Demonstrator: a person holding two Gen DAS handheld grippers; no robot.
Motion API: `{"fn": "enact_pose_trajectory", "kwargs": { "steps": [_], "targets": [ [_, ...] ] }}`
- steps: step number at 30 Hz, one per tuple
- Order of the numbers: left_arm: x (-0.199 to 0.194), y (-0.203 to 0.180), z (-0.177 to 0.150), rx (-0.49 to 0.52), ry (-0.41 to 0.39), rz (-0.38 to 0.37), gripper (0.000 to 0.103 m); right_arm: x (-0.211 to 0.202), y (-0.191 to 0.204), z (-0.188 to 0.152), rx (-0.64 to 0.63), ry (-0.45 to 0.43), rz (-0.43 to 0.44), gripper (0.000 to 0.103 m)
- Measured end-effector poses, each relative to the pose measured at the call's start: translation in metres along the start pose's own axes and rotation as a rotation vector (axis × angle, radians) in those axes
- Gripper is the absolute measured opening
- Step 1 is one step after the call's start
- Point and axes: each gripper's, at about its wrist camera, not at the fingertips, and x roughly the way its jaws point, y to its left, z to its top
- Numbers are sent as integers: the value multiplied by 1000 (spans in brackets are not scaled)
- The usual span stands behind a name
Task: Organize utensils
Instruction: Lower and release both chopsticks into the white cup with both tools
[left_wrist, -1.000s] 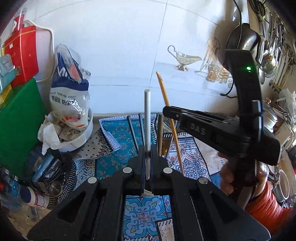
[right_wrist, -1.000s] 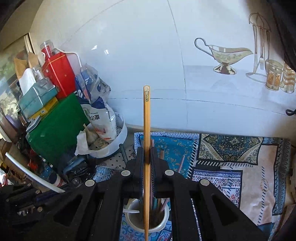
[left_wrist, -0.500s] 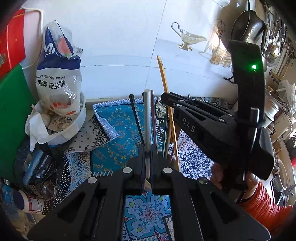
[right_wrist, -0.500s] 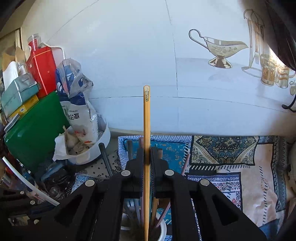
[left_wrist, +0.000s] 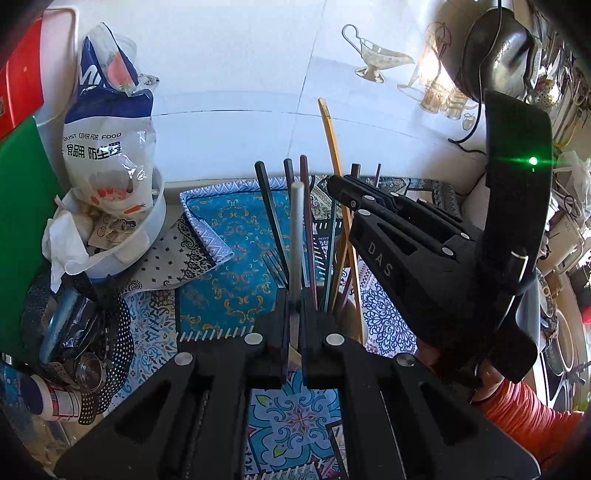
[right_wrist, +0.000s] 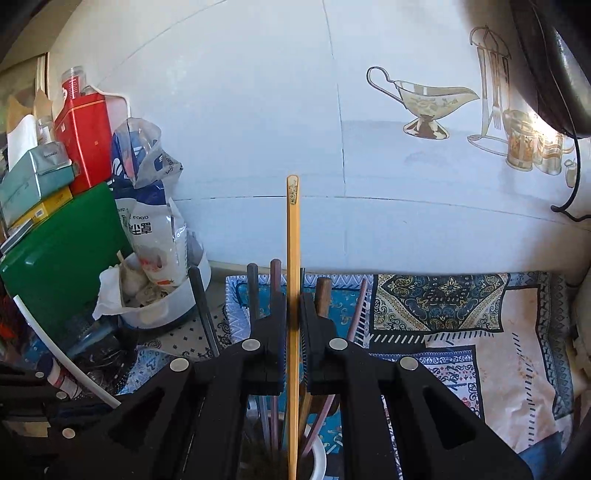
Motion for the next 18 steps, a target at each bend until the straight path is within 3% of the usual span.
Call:
{"fn": "enact_pose_trajectory", "kwargs": {
  "steps": [10, 18],
  "targets": [
    [-3, 2, 2, 21, 1, -25, 3, -3, 6, 9, 24, -61, -18, 6],
    [-5, 10, 0, 32, 6, -21, 3, -5, 7, -15, 8, 9, -51, 6]
  ]
}}
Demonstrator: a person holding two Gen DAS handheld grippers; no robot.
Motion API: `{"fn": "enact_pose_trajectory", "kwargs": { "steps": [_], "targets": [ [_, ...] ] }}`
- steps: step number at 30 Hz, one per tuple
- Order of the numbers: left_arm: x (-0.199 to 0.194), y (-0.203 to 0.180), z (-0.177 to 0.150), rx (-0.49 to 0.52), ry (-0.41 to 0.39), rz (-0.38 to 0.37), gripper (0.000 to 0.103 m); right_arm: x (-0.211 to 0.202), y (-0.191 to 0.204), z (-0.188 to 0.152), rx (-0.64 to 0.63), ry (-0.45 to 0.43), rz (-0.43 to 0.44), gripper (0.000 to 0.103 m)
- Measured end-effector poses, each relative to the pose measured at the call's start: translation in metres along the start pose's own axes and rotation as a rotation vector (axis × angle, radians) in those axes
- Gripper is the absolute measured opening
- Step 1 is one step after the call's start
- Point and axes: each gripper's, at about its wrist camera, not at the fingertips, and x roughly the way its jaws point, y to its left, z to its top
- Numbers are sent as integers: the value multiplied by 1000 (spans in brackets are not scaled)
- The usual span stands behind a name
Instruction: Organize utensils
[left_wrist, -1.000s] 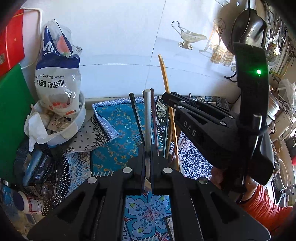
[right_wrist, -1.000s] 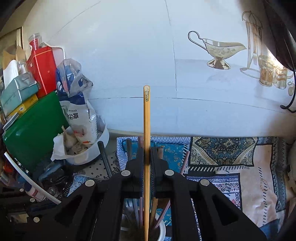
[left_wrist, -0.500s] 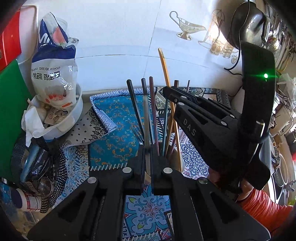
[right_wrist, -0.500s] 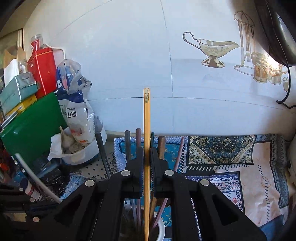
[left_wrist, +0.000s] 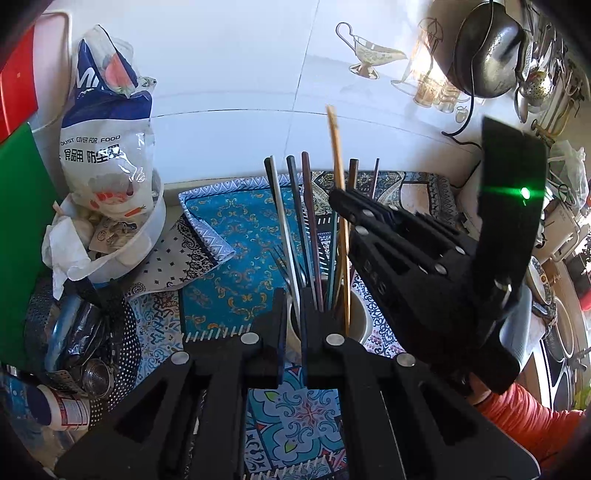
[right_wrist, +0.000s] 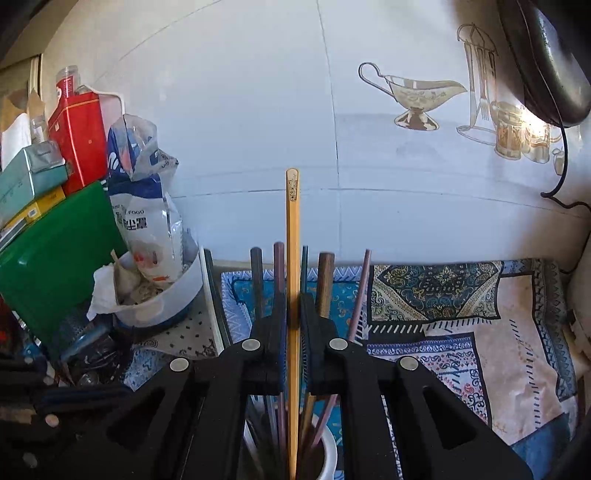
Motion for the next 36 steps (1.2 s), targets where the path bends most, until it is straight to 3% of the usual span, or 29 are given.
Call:
{"fn": "enact_pose_trajectory", "kwargs": {
  "steps": [3, 8, 13, 17, 22, 27, 31, 36],
  "targets": [
    [-2, -2, -2, -4, 5, 16, 4, -14, -3, -5, -16, 51, 30, 7],
    [-19, -19, -7, -25, -35, 71, 16, -55, -11, -7, -66, 166, 134, 10],
    [-55, -50, -12, -73, -142, 126, 28, -111, -34, 6, -76, 164, 175, 21],
    [-98, -84, -16, -93, -272, 164, 35, -164, -58, 29, -72, 98, 183, 22],
    [-159, -130, -23, -56, -442, 223, 44, -235, -73, 48, -74, -63, 177, 30],
    [-208, -173, -36, 2, -586, 288, 50, -292, -68, 53, -63, -197, 180, 39],
    [-235, -197, -52, 30, -654, 313, 62, -319, -55, 46, -94, -260, 132, 44],
    [-257, -210, -77, 37, -699, 332, 83, -347, -42, 29, -97, -327, 63, 68]
  ]
}}
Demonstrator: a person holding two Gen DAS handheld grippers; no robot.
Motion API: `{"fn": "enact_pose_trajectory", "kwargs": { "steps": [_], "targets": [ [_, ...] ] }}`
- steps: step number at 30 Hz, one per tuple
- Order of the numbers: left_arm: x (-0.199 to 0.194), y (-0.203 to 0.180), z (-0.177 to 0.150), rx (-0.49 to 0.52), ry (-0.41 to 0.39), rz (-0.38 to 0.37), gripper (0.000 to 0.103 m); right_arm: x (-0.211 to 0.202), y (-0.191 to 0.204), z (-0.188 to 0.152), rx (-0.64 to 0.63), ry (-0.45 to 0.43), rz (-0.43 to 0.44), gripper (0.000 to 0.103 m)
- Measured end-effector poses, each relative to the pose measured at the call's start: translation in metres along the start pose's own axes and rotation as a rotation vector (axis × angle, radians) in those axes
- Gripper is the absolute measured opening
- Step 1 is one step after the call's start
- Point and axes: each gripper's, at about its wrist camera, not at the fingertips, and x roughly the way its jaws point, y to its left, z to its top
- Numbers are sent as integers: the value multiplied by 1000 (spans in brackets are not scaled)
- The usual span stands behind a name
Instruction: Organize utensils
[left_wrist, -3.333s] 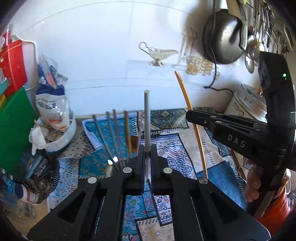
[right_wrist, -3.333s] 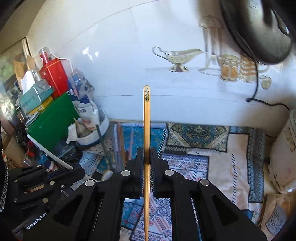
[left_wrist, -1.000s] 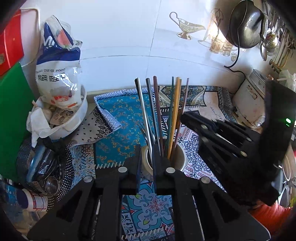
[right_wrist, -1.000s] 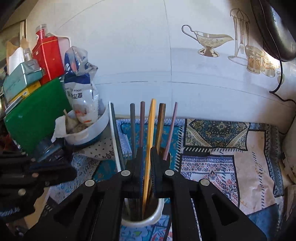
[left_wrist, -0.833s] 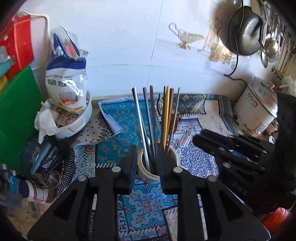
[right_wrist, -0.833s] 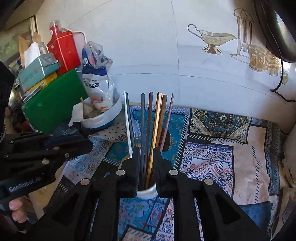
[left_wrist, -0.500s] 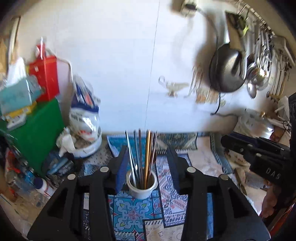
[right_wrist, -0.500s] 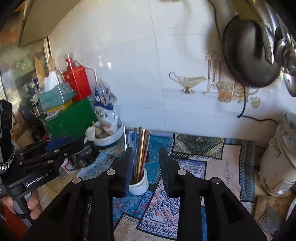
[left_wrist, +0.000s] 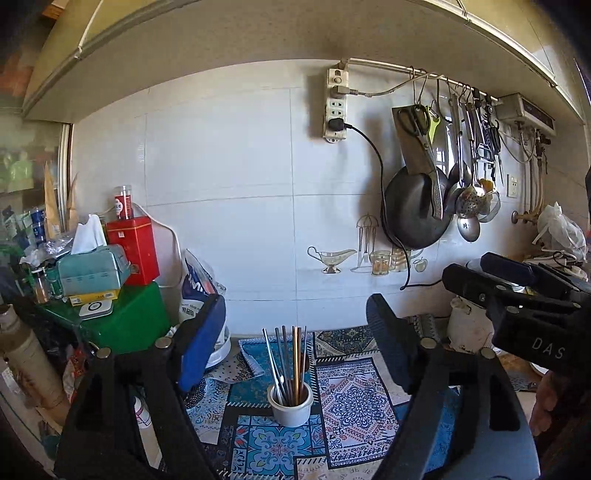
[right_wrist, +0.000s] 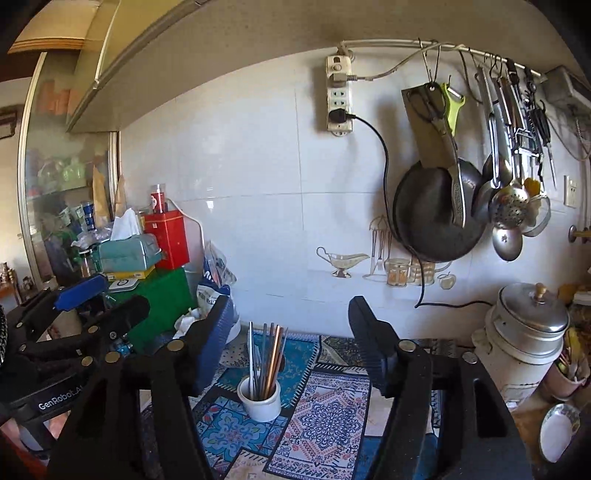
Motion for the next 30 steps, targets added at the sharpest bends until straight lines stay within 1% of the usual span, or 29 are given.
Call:
{"fn": "enact_pose_trajectory", "kwargs": {
  "steps": [2, 3, 5, 8, 11, 21, 30],
  "targets": [
    [-11, 3, -3, -14, -2, 6, 92, -10, 5, -3, -6, -6, -24, 76],
    [-17, 5, -4, -21, -3, 11, 94, -13, 9, -6, -10, -9, -35, 78],
    [-27, 8, -7, -33, -12, 24, 101, -22, 13, -9, -8, -19, -50, 90],
    [-38, 14, -11, -43, -16, 43, 102, -38, 18, -15, 2, -47, -90, 103],
    [-44, 18, -15, -50, -10, 32, 102, -48, 25, -17, -13, -69, -124, 103],
    [-55, 29, -21, -63, -10, 15, 102, -57, 40, -22, -16, -61, -135, 103],
    [-59, 32, -23, -73, -3, 5, 102, -58, 43, -24, -15, -55, -141, 103]
  ]
}}
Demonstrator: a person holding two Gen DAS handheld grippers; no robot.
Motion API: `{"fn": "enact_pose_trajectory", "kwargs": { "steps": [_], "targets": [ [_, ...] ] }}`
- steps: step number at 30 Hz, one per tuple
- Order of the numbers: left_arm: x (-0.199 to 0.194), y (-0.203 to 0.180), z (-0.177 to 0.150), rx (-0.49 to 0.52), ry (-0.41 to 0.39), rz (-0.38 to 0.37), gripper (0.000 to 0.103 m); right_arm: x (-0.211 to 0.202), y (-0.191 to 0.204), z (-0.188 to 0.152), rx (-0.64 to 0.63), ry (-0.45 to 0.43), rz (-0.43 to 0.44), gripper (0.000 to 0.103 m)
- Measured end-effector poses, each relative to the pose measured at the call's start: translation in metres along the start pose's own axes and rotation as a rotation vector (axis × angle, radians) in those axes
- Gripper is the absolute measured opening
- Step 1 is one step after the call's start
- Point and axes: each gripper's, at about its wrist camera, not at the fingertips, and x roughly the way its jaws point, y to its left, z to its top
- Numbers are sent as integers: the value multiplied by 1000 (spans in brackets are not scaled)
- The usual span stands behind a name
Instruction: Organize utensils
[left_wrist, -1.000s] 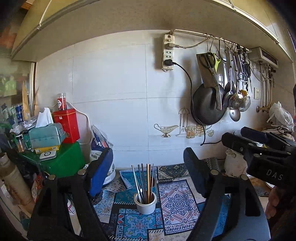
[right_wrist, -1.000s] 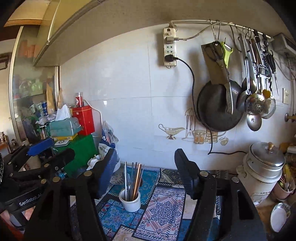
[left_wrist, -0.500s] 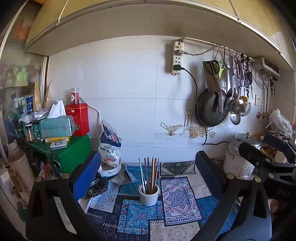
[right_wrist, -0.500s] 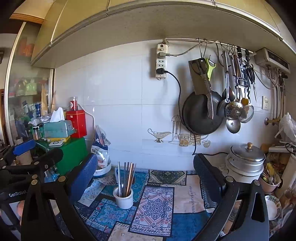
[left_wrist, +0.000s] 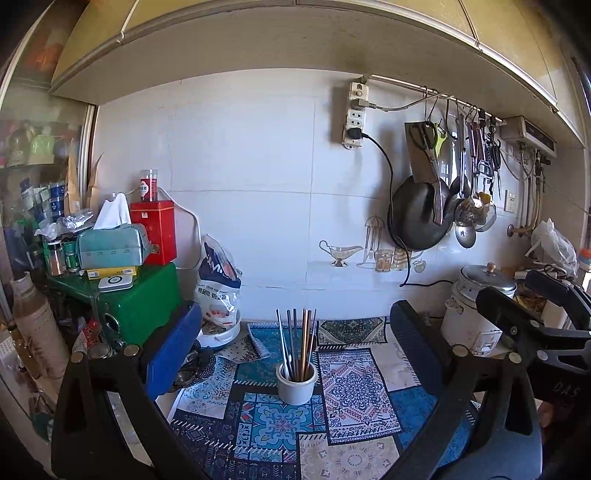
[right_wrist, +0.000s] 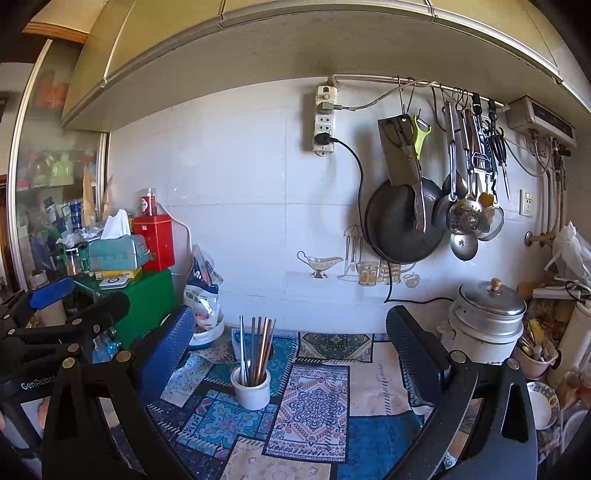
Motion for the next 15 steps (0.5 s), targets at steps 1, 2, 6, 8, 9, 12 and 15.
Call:
{"fn": "enact_pose_trajectory", "kwargs": {
  "steps": [1, 2, 6, 8, 9, 12, 15],
  "targets": [
    [0, 1, 0, 1, 1, -1, 102, 0, 1, 0, 1, 1, -1, 103],
    [-1, 2, -1, 1, 0, -3, 102, 0, 1, 0, 0, 1, -1, 103],
    [-1, 4, -2, 6, 1, -11, 102, 0, 1, 0, 0, 0, -1, 103],
    [0, 5, -2, 10, 0, -17, 102, -1, 1, 0, -1, -1, -4, 103],
    [0, 5, -2, 11, 0, -20, 102, -1, 2, 0, -3, -2, -6, 103],
    [1, 5, -2, 16, -3, -26, 102, -2, 4, -1, -1, -2, -14, 103],
    [0, 6, -2, 13, -4, -31, 102, -3, 4, -1, 3, -2, -18, 103]
  ]
}}
